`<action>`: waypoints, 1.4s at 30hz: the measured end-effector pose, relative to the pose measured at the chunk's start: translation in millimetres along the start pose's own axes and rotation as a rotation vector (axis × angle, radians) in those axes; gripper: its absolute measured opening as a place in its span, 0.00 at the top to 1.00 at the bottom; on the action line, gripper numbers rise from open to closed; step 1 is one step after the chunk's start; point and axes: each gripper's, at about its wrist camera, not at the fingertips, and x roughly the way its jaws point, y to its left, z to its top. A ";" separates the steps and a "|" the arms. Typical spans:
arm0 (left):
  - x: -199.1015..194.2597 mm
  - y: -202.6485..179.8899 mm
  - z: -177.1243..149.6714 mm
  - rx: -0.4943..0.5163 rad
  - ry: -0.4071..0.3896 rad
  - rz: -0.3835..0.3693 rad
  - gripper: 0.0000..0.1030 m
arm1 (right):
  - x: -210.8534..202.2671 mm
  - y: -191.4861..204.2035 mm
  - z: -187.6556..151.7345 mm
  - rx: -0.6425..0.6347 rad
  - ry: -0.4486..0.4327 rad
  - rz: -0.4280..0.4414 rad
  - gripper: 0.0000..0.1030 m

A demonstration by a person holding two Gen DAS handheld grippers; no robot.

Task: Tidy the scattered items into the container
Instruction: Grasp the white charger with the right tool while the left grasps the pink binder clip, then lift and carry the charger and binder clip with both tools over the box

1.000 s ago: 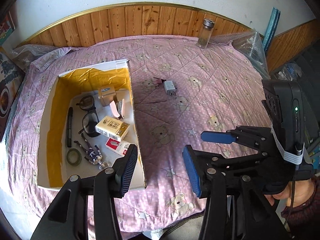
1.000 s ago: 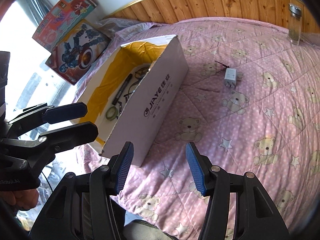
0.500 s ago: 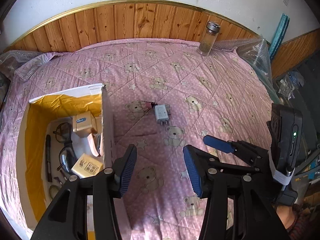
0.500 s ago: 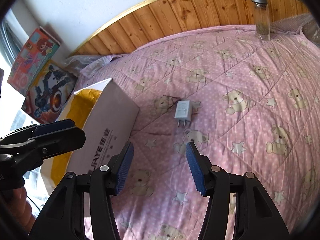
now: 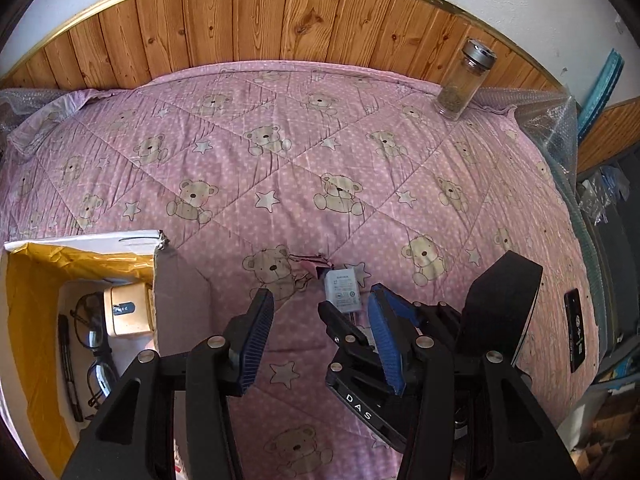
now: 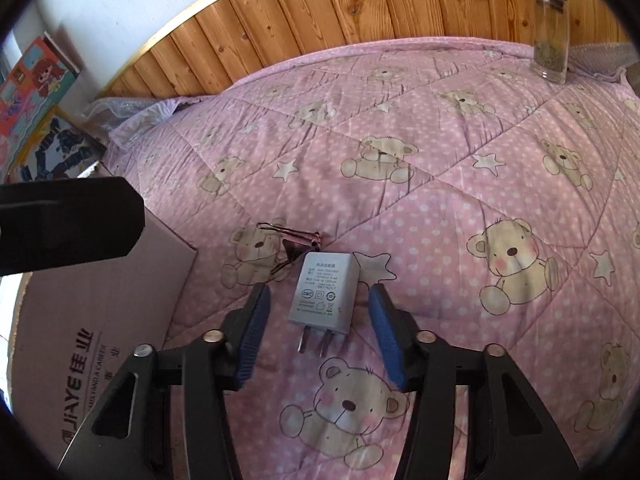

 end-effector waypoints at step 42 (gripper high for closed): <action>125.1 -36.7 3.5 0.279 0.128 0.033 0.63 | -55.9 -79.8 -44.5 0.210 -0.022 0.117 0.66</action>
